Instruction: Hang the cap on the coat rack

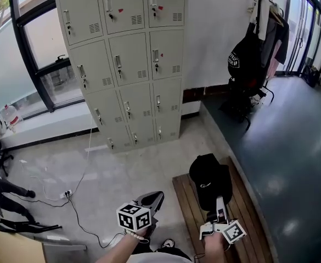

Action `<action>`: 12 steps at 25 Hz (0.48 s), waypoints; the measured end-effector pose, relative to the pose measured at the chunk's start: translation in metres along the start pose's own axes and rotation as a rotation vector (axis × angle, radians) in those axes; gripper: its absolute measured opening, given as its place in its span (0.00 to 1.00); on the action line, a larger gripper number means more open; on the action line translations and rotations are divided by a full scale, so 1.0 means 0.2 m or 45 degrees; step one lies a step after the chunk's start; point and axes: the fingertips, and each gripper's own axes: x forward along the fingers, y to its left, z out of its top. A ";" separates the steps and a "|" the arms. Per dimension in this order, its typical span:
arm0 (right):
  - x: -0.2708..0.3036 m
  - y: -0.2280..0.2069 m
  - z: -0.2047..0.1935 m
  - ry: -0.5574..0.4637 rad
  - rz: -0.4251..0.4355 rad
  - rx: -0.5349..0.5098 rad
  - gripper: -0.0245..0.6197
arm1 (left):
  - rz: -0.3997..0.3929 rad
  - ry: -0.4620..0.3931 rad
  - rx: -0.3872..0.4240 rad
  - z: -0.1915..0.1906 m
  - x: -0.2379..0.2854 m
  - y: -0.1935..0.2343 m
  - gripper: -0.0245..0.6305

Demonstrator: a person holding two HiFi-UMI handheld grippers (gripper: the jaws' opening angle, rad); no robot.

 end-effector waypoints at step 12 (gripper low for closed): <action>0.37 0.00 -0.01 -0.083 -0.028 -0.023 0.07 | -0.101 -0.016 0.011 0.31 0.32 0.30 0.04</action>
